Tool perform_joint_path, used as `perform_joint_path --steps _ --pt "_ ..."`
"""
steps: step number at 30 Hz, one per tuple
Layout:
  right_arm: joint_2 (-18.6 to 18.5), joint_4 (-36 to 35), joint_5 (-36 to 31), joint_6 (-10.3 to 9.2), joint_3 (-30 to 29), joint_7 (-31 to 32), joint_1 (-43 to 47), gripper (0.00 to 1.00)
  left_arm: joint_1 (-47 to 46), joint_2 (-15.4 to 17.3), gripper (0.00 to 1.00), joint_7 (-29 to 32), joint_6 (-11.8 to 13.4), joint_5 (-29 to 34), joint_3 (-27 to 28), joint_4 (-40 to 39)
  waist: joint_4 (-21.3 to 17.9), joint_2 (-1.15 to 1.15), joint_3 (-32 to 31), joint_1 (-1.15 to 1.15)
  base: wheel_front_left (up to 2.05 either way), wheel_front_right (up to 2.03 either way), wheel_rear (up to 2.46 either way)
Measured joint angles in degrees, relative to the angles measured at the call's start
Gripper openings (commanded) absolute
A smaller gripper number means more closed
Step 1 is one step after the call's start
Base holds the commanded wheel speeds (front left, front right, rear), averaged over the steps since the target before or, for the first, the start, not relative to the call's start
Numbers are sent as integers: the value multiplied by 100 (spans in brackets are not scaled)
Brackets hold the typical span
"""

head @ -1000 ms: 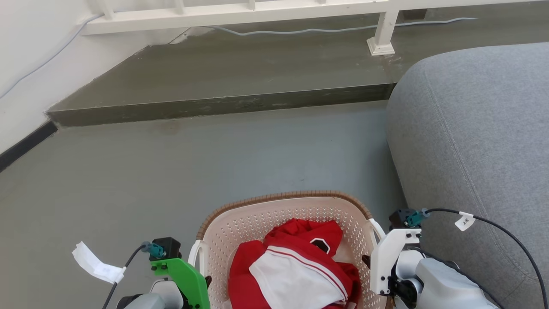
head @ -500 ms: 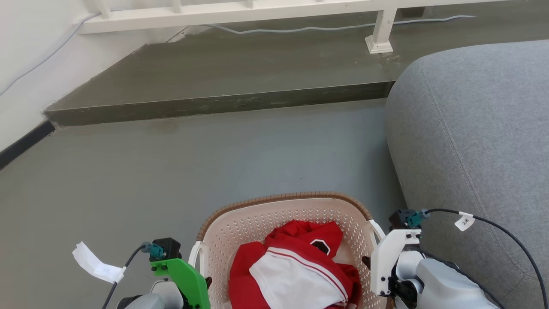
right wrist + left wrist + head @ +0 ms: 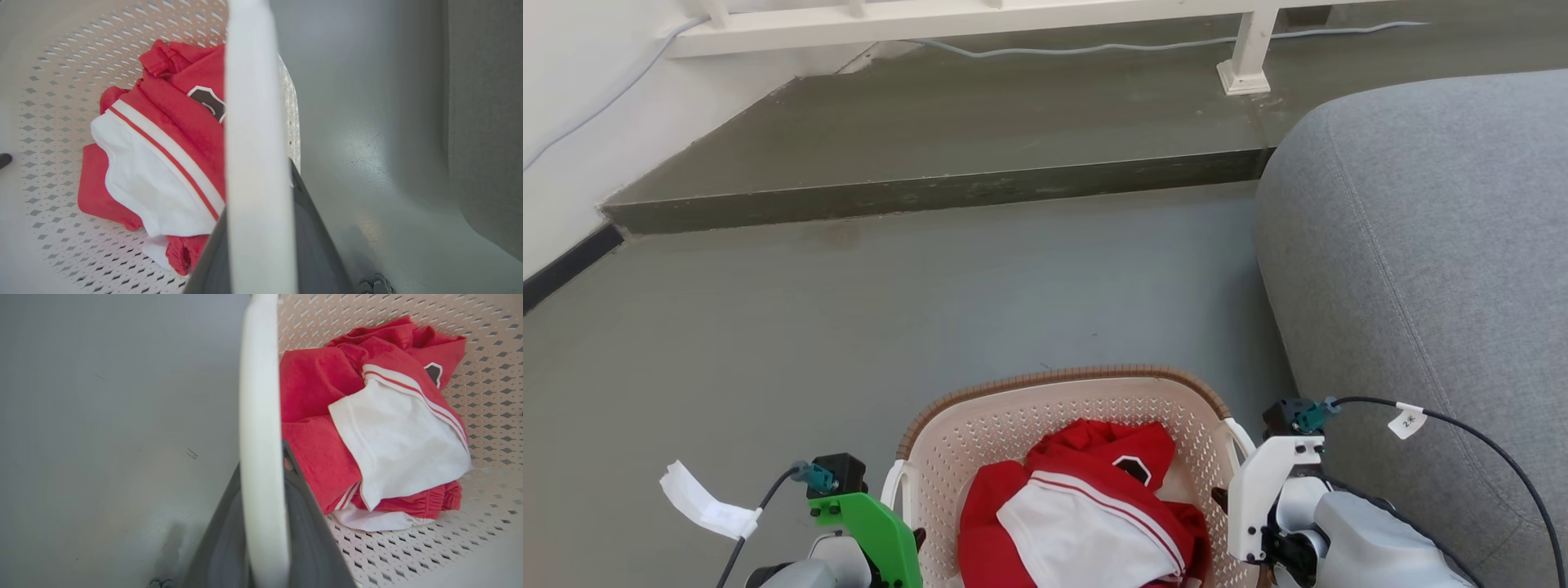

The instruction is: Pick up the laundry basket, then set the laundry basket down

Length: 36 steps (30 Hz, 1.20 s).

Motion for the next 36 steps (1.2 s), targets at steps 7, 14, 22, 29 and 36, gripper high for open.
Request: perform_joint_path --steps 7,14,22,29,36 --pt "2 -8 44 0 57 -10 -105 0 -54 38 0 -15 0 -9 -10 -16 -13 0 129 0 0 0 0" --pt "-1 -20 54 -35 80 -137 -372 0 -335 86 0 -119 0 -8 -23 -56 -22 0 458 0 0 0 0" --pt "5 -97 54 -104 78 -326 -739 0 -699 221 0 -280 0 10 -26 -169 -31 0 994 0 0 0 0" --pt "10 -187 55 -202 74 -550 -1094 0 -1100 316 0 -478 -1 103 -23 -212 -41 0 1519 1 0 0 0" --pt "10 -210 65 -248 74 -727 -1285 0 -1323 343 0 -635 -1 126 -23 -223 -34 0 1923 1 0 0 0"
